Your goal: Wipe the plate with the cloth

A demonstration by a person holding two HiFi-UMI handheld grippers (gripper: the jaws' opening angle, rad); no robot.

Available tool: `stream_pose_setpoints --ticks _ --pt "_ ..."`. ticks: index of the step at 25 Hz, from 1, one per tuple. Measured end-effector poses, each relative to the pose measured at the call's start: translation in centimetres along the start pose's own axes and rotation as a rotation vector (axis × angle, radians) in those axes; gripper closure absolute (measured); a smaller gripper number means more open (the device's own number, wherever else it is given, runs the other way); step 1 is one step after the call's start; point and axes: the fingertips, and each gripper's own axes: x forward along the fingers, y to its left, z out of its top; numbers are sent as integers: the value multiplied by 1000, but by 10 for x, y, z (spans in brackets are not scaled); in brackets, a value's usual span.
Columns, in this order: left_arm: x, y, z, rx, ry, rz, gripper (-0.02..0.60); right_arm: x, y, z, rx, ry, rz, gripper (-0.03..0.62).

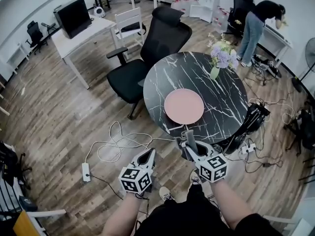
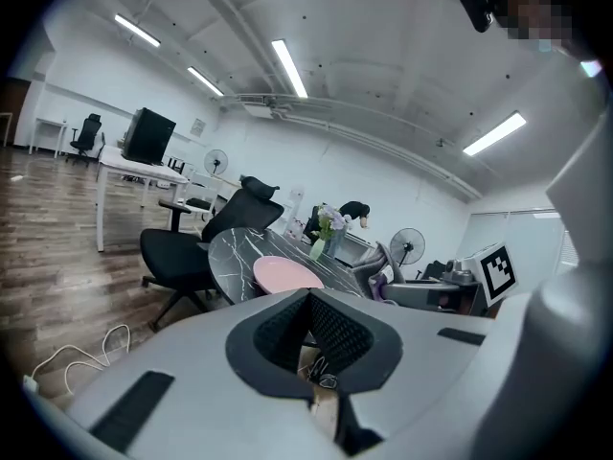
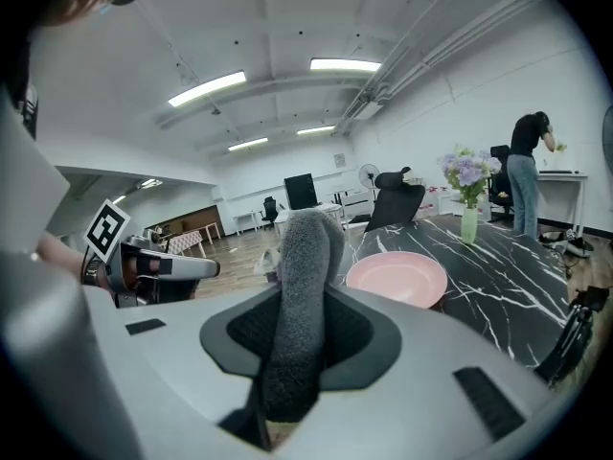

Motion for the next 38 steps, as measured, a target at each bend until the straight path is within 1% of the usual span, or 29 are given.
stream_pose_setpoints --ticks 6,11,18,27,38 --pt "7 -38 -9 18 17 -69 563 -45 -13 -3 6 -22 -68 484" --pt "13 -66 -19 25 20 -79 563 -73 -25 -3 0 -41 -75 484" --pt "21 -108 -29 26 9 -37 563 -102 -46 -3 -25 -46 -24 485" --pt "24 -148 -39 12 -25 54 563 -126 -69 -2 -53 -43 73 487" --pt "31 -181 -51 -4 -67 127 563 -146 -90 -8 -78 -36 151 487"
